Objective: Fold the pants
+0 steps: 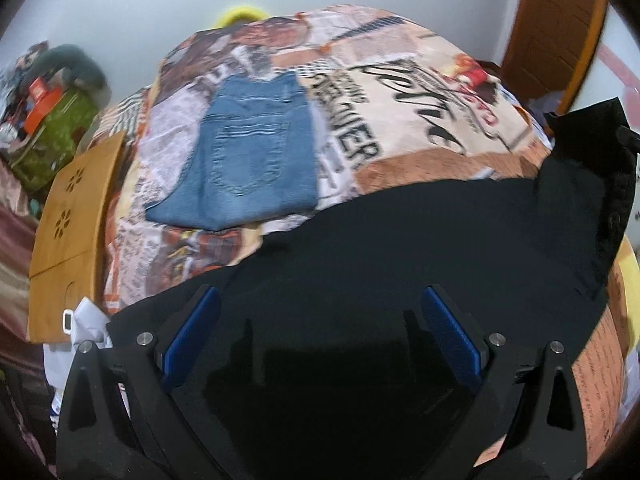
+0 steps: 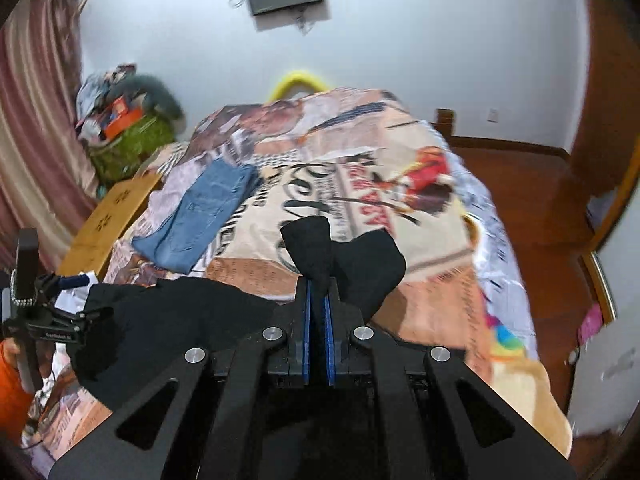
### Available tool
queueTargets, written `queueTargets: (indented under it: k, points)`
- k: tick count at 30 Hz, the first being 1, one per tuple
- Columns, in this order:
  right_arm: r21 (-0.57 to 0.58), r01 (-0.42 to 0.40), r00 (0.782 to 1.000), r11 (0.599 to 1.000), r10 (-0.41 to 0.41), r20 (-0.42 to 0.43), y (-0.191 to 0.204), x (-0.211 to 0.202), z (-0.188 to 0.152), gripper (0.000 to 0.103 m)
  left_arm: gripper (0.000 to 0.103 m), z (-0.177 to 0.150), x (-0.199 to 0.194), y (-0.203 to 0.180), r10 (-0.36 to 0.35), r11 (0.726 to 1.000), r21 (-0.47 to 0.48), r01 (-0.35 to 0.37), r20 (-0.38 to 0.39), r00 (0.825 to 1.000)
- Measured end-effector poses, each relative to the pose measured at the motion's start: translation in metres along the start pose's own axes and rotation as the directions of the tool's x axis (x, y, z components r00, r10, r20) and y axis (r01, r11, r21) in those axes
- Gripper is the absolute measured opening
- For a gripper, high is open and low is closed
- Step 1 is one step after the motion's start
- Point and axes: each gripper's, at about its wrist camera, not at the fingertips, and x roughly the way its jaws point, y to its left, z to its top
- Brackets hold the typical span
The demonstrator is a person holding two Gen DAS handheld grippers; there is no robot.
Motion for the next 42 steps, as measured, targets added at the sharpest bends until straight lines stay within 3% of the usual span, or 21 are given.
queueTargets:
  k: [5,10,17,21,25,26,27,32,38,42]
  points:
    - [0.106,0.015,1.000,0.994,-0.016,0.007,-0.030,-0.022,-0.038,0.005,0.101,-0.004,0.002,-0.031,-0.038,0.998,0.055,0.039,-0.025,0.999]
    - [0.201,0.043,0.998,0.979,-0.034,-0.046,-0.058,-0.025,-0.083,0.005,0.101,-0.011,0.010,-0.053,-0.042,0.995,0.093,0.048,-0.064,0.997]
    - [0.287,0.071,0.988,0.955,-0.027,-0.152,-0.074,-0.001,-0.139,0.005,0.101,-0.020,0.016,-0.058,-0.054,0.996,0.073,0.059,-0.075,0.996]
    - [0.279,0.114,0.977,0.954,-0.057,-0.203,-0.075,0.006,-0.150,0.013,0.101,-0.021,0.016,-0.053,-0.070,0.996,0.053,0.074,-0.081,0.994]
    - [0.236,0.185,0.967,0.954,-0.135,-0.215,-0.072,-0.007,-0.145,0.029,0.101,-0.021,0.011,-0.044,-0.058,0.998,0.033,0.060,-0.054,0.997]
    - [0.219,0.202,0.965,0.955,-0.157,-0.208,-0.071,-0.012,-0.142,0.037,0.101,-0.021,0.008,-0.038,-0.057,0.998,0.021,0.058,-0.034,0.998]
    - [0.199,0.219,0.964,0.955,-0.181,-0.193,-0.069,-0.020,-0.139,0.045,0.101,-0.020,0.004,-0.033,-0.053,0.999,0.007,0.053,-0.018,0.998]
    - [0.089,0.239,0.969,0.967,-0.231,-0.089,-0.046,-0.043,-0.104,0.060,0.101,-0.016,-0.016,0.007,-0.013,0.996,-0.082,0.019,0.072,0.997]
    - [-0.016,0.141,0.990,0.990,-0.141,0.010,0.007,-0.040,-0.052,0.065,0.101,-0.021,-0.042,0.072,0.080,0.983,-0.174,-0.054,0.149,0.986]
    - [-0.096,0.045,0.999,0.994,-0.043,0.021,0.053,-0.018,-0.023,0.067,0.101,-0.031,-0.046,0.118,0.179,0.965,-0.216,-0.147,0.142,0.974]
